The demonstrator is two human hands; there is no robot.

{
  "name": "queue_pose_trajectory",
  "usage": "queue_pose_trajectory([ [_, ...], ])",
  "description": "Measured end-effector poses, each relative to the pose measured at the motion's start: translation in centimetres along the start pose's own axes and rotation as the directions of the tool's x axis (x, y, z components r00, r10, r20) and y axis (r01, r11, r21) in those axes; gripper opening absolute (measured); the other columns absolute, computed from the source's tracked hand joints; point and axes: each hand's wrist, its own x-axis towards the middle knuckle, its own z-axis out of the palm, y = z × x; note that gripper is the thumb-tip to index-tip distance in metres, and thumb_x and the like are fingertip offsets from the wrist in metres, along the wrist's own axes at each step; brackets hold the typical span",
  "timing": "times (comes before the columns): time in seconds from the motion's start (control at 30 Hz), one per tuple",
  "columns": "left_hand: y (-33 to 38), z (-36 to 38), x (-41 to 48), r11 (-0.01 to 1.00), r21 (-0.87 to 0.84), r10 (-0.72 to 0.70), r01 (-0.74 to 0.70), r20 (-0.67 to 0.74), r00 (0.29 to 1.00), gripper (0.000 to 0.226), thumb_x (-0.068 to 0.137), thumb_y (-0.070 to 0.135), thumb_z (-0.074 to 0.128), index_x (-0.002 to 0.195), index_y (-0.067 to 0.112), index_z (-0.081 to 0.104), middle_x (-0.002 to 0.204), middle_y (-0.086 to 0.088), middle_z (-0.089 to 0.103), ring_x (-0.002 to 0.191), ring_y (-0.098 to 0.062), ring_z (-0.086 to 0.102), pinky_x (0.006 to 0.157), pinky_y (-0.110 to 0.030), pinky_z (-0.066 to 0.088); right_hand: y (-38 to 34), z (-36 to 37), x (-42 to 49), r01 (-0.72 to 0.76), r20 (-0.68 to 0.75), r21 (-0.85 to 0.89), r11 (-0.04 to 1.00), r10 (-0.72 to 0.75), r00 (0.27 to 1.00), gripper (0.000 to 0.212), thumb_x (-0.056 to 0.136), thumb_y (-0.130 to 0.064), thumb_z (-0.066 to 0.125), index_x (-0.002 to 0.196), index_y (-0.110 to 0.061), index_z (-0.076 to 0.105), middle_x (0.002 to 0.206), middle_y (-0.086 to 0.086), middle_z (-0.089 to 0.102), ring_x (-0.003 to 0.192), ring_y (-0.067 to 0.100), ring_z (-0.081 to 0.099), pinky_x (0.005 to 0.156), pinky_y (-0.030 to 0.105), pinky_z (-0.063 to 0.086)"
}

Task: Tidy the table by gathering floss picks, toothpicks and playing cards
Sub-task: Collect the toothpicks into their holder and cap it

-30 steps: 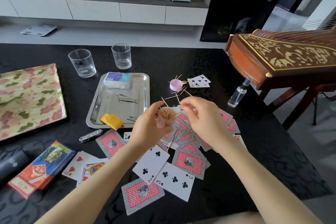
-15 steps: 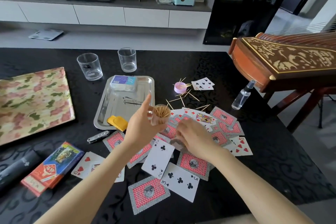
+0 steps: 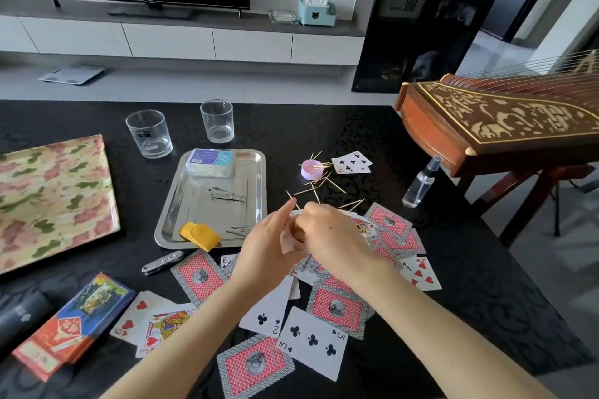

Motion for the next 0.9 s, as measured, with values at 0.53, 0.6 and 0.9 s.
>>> queue_pose_trajectory([
  [0.53,-0.7,-0.8,4.4,0.979,-0.126,-0.169,0.159,-0.073,0.983,0.079,0.073,0.026,0.078,0.14,0.024,0.036,0.13,0.001,0.056,0.114,-0.018,0.056,0.086,-0.03,0.052,15.2,4.7,4.3,-0.156,0.194,-0.342,0.926,0.232,0.953,0.022,0.094,-0.004,0.044,0.109,-0.01,0.058,0.112,0.006,0.055,0.104,0.024,0.049,0.085,0.033,0.042],
  [0.6,-0.9,-1.1,5.0,0.979,-0.122,-0.176,0.166,-0.083,0.981,0.079,0.074,0.027,0.078,0.141,0.025,0.035,0.13,0.001,0.056,0.114,-0.018,0.056,0.085,-0.028,0.051,15.4,4.7,5.3,-0.247,0.212,-0.283,0.927,0.312,0.926,0.021,0.093,-0.001,0.039,0.1,-0.005,0.059,0.106,0.009,0.056,0.102,0.026,0.051,0.081,0.032,0.043],
  [0.9,-2.4,-1.3,6.1,0.968,-0.159,-0.209,0.193,-0.092,0.974,0.079,0.073,0.025,0.078,0.14,0.026,0.036,0.128,0.001,0.057,0.112,-0.016,0.054,0.081,-0.022,0.046,14.9,6.3,9.7,-0.797,0.116,0.104,0.595,0.788,0.604,0.023,0.092,-0.015,0.049,0.103,0.001,0.06,0.099,0.012,0.061,0.097,0.031,0.061,0.065,0.028,0.04],
])
